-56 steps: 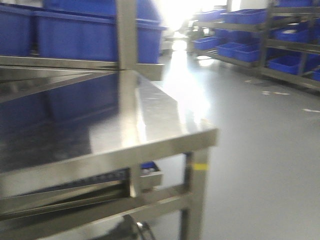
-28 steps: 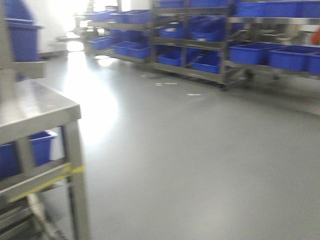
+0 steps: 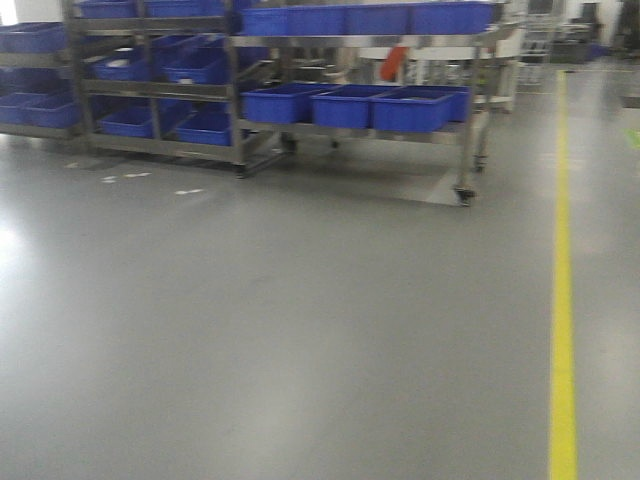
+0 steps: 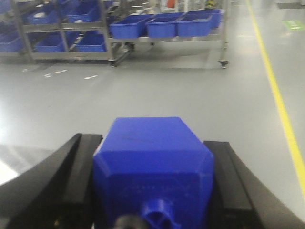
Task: Pick and sort blue part to right shelf
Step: 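Drive the base to the bin rack holding both blue parts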
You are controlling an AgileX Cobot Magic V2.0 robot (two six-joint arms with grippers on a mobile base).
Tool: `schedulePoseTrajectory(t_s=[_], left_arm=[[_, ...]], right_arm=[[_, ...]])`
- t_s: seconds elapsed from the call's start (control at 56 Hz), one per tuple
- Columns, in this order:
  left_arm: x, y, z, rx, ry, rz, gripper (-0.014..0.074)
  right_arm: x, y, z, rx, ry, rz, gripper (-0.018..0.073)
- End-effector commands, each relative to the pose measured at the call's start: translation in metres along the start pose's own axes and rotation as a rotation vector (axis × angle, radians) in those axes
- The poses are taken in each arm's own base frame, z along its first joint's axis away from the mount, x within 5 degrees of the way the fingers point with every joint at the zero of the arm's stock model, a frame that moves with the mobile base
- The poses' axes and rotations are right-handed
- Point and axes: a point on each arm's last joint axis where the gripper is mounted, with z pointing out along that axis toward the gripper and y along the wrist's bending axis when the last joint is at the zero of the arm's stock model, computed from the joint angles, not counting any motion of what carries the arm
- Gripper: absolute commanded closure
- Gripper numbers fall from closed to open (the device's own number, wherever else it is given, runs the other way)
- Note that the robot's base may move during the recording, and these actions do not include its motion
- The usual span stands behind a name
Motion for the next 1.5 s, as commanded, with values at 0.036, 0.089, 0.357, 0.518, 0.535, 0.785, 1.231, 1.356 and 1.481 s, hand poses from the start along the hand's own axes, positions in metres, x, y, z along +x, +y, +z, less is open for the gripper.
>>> schedulePoseTrajectory(t_s=[0.036,0.089,0.357,0.518,0.535,0.785,1.231,1.356,1.481], left_arm=[[-0.0154,-0.0001,-0.0026,0.009,-0.102,-0.008,0.0261],[-0.0154,-0.0001,-0.0026,0.009,-0.102,-0.008,0.0261],[-0.0154,-0.0001,-0.0026,0.009,-0.102,-0.008,0.0261],[-0.0154,-0.0001,-0.0026,0.009,-0.102,-0.008,0.0261],[-0.0154,-0.0001,-0.0026,0.009,-0.102,-0.008,0.0261],[-0.0154,-0.0001,-0.0026,0.009,-0.102,-0.008,0.0261],[-0.0154,-0.0001,-0.0026,0.009,-0.102,-0.008,0.0261],[-0.0154,-0.0001,-0.0026,0.009,-0.102,-0.008,0.0261],[-0.0154,-0.0001,-0.0026,0.009,-0.102,-0.008,0.0261]], right_arm=[[-0.0145,0.0001,-0.0061,-0.005,-0.117,-0.015,0.0301],[-0.0145,0.0001,-0.0061,-0.005,-0.117,-0.015,0.0301],[-0.0145,0.0001,-0.0061,-0.005,-0.117,-0.015,0.0301],[-0.0145,0.0001,-0.0061,-0.005,-0.117,-0.015,0.0301],[-0.0145,0.0001,-0.0061,-0.005,-0.117,-0.015,0.0301],[-0.0145,0.0001,-0.0061,-0.005,-0.117,-0.015,0.0301],[-0.0145,0.0001,-0.0061,-0.005,-0.117,-0.015,0.0301],[-0.0145,0.0001,-0.0061,-0.005,-0.117,-0.015,0.0301],[-0.0145,0.0001,-0.0061,-0.005,-0.117,-0.015,0.0301]])
